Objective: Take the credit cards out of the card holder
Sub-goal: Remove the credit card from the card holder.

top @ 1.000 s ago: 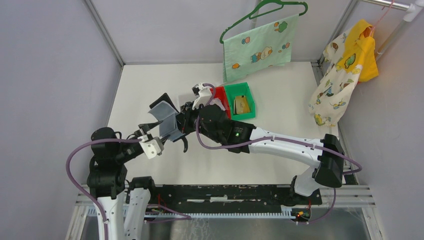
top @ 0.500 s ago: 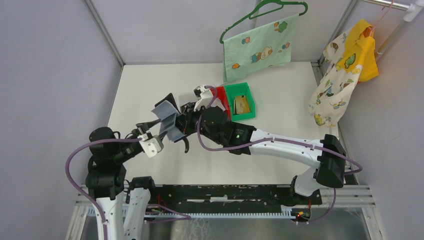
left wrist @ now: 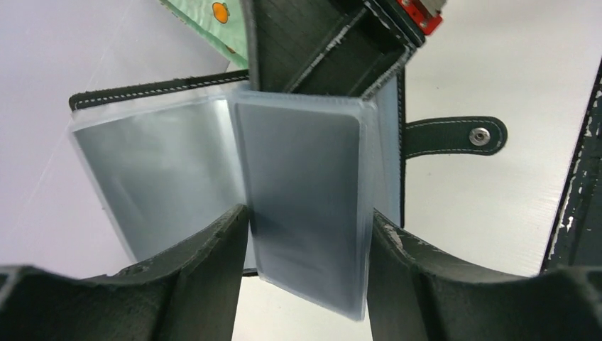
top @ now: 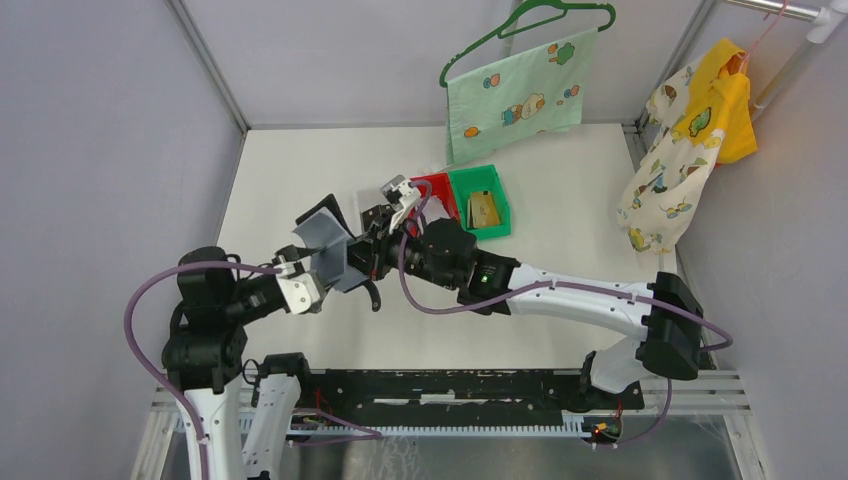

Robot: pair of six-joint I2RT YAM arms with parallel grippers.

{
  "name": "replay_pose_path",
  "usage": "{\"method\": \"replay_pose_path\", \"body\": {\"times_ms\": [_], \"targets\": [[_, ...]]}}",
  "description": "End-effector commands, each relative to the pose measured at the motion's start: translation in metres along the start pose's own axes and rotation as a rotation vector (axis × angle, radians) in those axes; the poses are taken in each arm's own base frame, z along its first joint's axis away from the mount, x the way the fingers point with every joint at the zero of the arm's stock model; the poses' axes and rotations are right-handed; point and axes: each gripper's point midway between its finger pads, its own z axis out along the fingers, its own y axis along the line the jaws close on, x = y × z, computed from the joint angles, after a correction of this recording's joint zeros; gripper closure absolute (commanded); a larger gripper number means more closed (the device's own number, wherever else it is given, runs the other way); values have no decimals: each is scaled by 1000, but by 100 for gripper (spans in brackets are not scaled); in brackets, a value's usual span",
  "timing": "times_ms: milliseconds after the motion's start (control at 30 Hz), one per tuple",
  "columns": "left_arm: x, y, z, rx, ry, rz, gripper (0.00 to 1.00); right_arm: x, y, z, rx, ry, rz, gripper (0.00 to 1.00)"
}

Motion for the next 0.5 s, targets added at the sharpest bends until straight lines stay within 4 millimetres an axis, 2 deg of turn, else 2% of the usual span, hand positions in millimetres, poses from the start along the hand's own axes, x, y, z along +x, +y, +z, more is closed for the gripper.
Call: {"method": "replay_pose_path", "body": {"times_ms": [0, 200, 467], "targets": [[-12, -9, -6, 48, -19, 45, 35, -61, 51, -17, -223, -145, -42, 100], [-17, -29, -15, 135, 0, 67, 34, -63, 43, -16, -223, -90, -69, 100], [-17, -29, -17, 109, 1, 105, 35, -59, 39, -9, -195, -49, -69, 100]]}}
